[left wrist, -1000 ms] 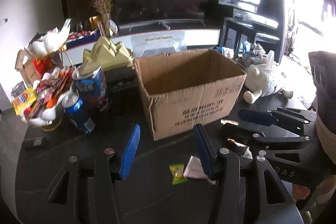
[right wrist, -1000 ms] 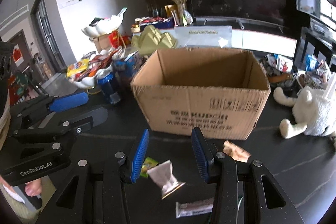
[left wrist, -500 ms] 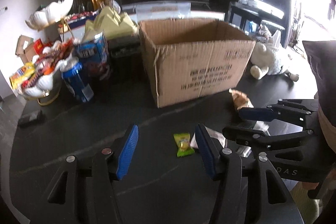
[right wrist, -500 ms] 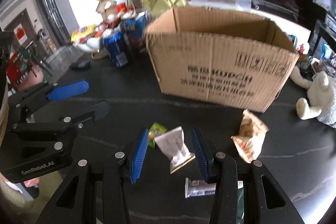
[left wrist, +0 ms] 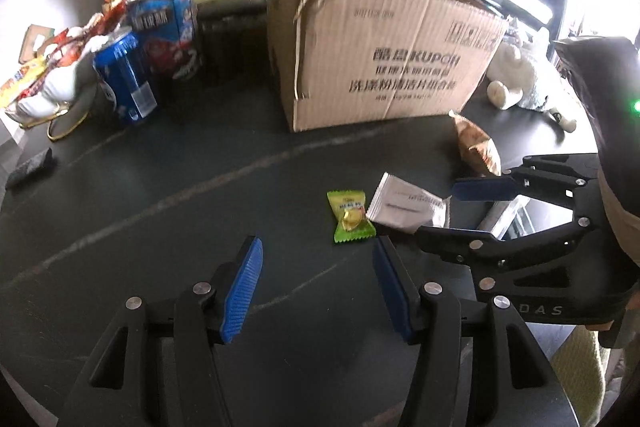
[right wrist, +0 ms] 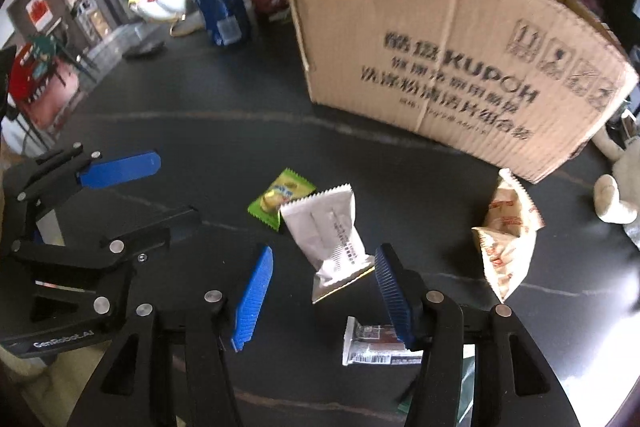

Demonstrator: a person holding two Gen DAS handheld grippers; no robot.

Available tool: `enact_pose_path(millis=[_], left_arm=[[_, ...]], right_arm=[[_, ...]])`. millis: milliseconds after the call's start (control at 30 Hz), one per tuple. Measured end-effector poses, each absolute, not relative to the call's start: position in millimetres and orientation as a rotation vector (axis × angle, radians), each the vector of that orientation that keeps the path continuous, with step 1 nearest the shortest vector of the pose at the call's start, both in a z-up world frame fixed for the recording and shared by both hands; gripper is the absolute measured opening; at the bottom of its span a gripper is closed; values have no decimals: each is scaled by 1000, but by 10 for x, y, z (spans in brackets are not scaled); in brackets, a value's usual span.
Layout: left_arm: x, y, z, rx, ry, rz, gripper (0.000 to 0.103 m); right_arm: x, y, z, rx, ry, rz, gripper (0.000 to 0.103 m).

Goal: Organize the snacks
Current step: 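Close the right tool on the white square packet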

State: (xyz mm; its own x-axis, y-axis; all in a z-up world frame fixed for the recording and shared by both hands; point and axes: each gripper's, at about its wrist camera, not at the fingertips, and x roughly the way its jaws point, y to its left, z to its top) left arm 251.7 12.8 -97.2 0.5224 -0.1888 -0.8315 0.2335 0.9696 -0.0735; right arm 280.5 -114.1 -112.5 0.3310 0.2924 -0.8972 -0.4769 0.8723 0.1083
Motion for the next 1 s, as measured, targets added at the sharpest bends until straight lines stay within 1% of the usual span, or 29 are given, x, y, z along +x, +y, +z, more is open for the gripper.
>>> enact_pose_path(millis=[200, 500, 533, 567, 767, 1000], left_arm=[[2581, 168, -1074, 28, 1020, -266, 56], [2646, 155, -1188, 33, 1055, -284, 56], [2652, 151, -1188, 37, 1054, -286, 56], [2654, 138, -1188, 44, 1053, -287, 56], [2676, 50, -1206, 68, 1049, -305, 56], [2750, -42, -1228, 77, 1027, -322, 56]], right_arm=[[2880, -1065, -1253, -233, 1153, 504, 54], [2941, -1067, -1360, -193, 1162, 502, 54], [2936, -1087, -1370, -183, 1160, 500, 50], [2929, -1104, -1376, -176, 1159, 496, 42], [2857, -1227, -1349, -96, 1111, 462, 39], [2761, -1425, -1268, -17, 1038, 398, 38]])
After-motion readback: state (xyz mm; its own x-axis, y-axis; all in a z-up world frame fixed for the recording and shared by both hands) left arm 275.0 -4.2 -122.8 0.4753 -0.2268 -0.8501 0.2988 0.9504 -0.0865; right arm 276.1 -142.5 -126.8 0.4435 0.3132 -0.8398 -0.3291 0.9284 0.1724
